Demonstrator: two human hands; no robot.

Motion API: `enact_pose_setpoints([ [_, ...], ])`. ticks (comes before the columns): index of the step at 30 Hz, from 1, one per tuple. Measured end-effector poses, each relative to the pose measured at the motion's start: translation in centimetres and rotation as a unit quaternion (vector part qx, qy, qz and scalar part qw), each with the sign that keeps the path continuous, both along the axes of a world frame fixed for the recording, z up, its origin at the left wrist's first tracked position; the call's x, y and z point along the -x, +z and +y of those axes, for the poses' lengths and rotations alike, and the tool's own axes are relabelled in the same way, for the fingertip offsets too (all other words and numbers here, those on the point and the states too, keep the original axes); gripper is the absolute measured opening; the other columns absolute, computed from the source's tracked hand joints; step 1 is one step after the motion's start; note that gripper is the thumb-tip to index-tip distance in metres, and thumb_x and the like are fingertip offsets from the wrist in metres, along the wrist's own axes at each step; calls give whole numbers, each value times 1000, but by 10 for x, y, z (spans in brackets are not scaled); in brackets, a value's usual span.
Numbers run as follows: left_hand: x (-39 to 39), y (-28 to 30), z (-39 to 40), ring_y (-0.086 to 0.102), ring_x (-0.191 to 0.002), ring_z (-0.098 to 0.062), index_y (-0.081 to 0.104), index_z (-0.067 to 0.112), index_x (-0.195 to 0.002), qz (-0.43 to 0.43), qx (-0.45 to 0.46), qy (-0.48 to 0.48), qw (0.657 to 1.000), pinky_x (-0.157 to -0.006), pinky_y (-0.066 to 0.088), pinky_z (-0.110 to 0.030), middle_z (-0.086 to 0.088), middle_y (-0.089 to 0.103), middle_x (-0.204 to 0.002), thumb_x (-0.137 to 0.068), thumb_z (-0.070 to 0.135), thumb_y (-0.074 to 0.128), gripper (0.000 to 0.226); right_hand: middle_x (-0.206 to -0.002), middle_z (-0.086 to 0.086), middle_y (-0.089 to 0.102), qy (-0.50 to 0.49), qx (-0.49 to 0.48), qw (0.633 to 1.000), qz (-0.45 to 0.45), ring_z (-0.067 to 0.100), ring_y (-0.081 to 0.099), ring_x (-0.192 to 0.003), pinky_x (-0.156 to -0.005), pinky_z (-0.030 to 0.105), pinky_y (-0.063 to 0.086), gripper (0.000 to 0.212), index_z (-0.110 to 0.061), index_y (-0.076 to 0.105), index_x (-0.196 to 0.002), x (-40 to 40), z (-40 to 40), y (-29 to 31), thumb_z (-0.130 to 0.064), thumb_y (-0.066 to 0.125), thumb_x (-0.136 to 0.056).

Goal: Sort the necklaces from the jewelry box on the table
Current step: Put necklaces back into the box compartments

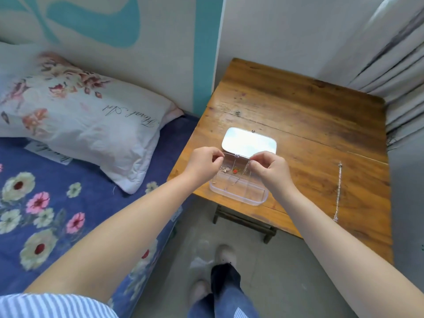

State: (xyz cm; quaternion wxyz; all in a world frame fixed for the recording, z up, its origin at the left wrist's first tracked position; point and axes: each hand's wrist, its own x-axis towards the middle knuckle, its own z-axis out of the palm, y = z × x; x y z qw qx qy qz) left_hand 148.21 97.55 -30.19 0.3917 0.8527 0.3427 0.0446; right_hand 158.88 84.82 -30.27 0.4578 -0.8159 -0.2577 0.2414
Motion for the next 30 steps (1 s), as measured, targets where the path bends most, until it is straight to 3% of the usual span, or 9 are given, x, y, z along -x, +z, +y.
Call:
enact_pose_setpoints([
  [6, -20, -52, 1, 60, -109, -27, 65, 3, -112, 141, -10, -60, 988, -93, 51, -36, -13, 67, -117, -94, 8, 46, 26, -84, 6, 66, 44, 134, 990, 28, 20, 58, -82, -75, 28, 46, 12, -9, 67, -86, -8, 5, -59, -5, 56, -83],
  [10, -31, -87, 8, 60, -104, -30, 62, 8, -112, 248, -65, -100, 961, -82, 53, -38, -11, 64, -116, -91, 2, 44, 28, -107, 12, 69, 71, 218, 973, 31, 24, 59, -102, -83, 26, 43, 23, -6, 67, -98, -9, 13, -98, 0, 50, -83],
  [13, -35, -98, 9, 61, -101, -30, 60, 9, -113, 317, -125, -141, 930, -69, 46, -34, -9, 62, -113, -90, 0, 43, 29, -116, 12, 65, 66, 230, 971, 13, 26, 56, -112, -92, 31, 44, 26, -5, 66, -104, -11, 11, -104, -1, 50, -84],
  [15, -34, -103, 8, 61, -98, -29, 60, 8, -111, 331, -145, -170, 917, -68, 47, -34, -9, 62, -111, -91, 3, 44, 26, -116, 14, 63, 58, 230, 972, -9, 27, 55, -113, -95, 33, 42, 25, -3, 66, -102, -12, 4, -103, -3, 49, -84],
  [21, -31, -110, 6, 60, -97, -31, 60, 7, -108, 244, -181, -209, 930, -73, 52, -38, -11, 62, -109, -95, 14, 42, 23, -101, 17, 67, -47, 159, 985, -39, 29, 60, -96, -82, 33, 46, 16, 1, 67, -91, -21, -37, -96, 2, 54, -81],
  [25, -48, -109, -24, 58, -100, -31, 64, 5, -106, 152, -176, -258, 938, -74, 53, -38, -11, 64, -104, -95, 17, 44, 26, -107, 17, 66, -150, 184, 971, -34, 26, 58, -100, -80, 24, 40, 19, 2, 66, -97, -30, -87, -93, 2, 53, -83],
  [27, -62, -110, -49, 61, -88, -34, 68, 1, -92, 71, -174, -292, 938, -63, 55, -40, -15, 66, -90, -87, 10, 49, 22, -111, 16, 64, -206, 206, 956, -26, 26, 57, -103, -83, 24, 38, 20, 0, 65, -101, -38, -117, -97, -1, 53, -85],
  [30, -86, -115, -90, 65, -64, -34, 68, 2, -67, 31, -184, -355, 916, -39, 53, -33, -13, 67, -68, -63, 5, 62, 7, -117, 17, 62, -259, 240, 935, -28, 28, 55, -108, -85, 26, 38, 23, -1, 62, -107, -55, -158, -103, -5, 53, -87],
])
